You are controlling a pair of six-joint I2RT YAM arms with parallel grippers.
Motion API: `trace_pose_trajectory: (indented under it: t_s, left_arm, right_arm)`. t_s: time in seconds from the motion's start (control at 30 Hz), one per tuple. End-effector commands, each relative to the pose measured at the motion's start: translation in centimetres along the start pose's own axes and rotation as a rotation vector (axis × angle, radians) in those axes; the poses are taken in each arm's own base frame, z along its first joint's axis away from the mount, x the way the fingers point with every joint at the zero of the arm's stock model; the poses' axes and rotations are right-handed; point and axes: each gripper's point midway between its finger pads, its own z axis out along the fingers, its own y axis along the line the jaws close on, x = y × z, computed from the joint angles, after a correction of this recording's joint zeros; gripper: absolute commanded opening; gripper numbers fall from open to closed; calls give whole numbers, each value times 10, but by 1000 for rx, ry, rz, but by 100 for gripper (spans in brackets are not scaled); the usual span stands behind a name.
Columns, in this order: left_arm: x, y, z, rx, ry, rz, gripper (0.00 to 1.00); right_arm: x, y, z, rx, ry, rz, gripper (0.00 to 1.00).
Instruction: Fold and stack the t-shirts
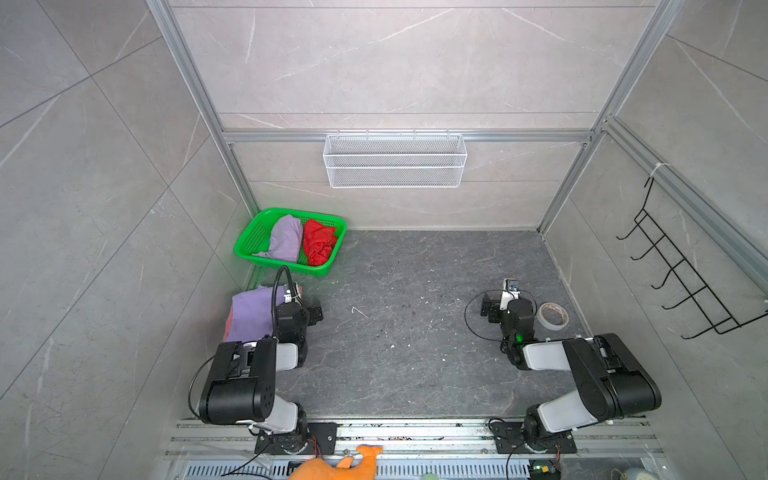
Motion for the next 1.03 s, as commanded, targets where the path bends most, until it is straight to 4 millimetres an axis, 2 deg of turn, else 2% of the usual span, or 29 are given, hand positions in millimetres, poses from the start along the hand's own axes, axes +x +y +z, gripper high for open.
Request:
trace_pose_trajectory:
  t_s: [0.0,1.0]
  left_arm:
    - [-13,1,4,-12,-31,3,100]
    - [-13,1,2,-10,-36,2,100]
  right_arm:
    - [-7,1,3,-4,-12,19,99]
    - [-8,0,3,-6,-14,20,100]
